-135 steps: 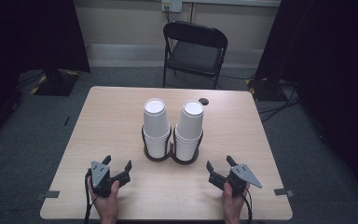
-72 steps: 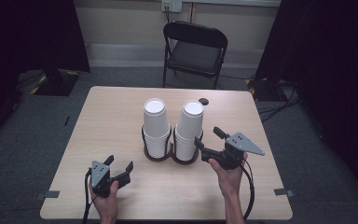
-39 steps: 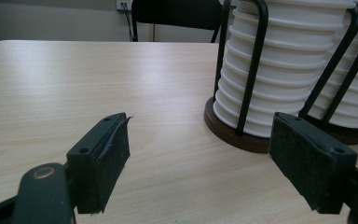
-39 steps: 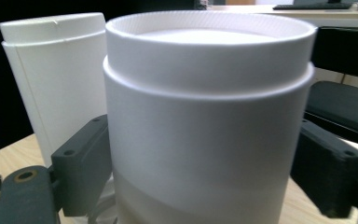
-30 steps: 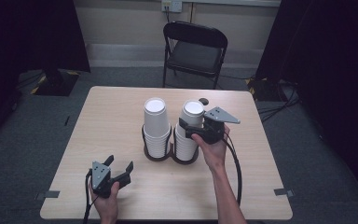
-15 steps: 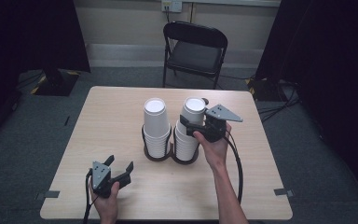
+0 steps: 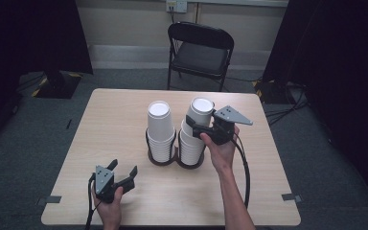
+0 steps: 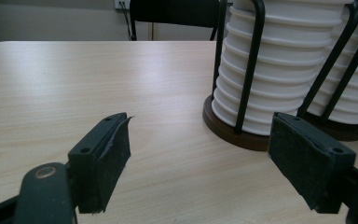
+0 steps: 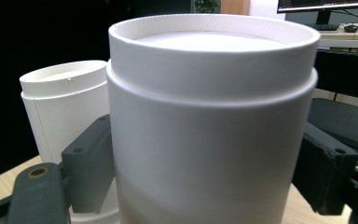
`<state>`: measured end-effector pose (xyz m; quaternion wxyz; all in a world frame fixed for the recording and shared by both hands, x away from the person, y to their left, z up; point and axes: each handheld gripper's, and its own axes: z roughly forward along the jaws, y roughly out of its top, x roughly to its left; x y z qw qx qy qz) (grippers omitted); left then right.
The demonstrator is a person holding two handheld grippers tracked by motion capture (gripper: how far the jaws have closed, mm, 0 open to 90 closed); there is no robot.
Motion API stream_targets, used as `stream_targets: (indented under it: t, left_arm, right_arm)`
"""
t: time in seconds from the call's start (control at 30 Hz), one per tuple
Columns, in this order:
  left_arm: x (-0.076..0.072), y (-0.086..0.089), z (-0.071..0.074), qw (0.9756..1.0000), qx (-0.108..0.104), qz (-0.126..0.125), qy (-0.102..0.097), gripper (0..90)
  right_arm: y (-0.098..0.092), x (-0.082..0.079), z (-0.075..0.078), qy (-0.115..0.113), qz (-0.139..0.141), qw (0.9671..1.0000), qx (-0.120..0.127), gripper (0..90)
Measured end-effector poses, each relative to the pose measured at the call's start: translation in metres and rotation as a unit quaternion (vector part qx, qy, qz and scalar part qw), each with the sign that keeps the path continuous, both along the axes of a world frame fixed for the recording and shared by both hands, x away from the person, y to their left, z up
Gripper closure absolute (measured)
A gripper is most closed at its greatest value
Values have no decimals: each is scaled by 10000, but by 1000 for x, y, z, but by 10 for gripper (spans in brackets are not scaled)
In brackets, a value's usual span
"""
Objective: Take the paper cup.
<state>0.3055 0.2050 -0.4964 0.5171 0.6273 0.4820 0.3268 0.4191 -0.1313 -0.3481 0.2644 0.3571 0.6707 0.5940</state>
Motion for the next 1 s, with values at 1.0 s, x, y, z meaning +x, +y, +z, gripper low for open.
stream_targets:
  t: [1.0]
  left_arm:
    - [0,1,0,10000,-55,25,-9,221]
  right_arm:
    - [-6,2,25,-121,-46,9996,267,188]
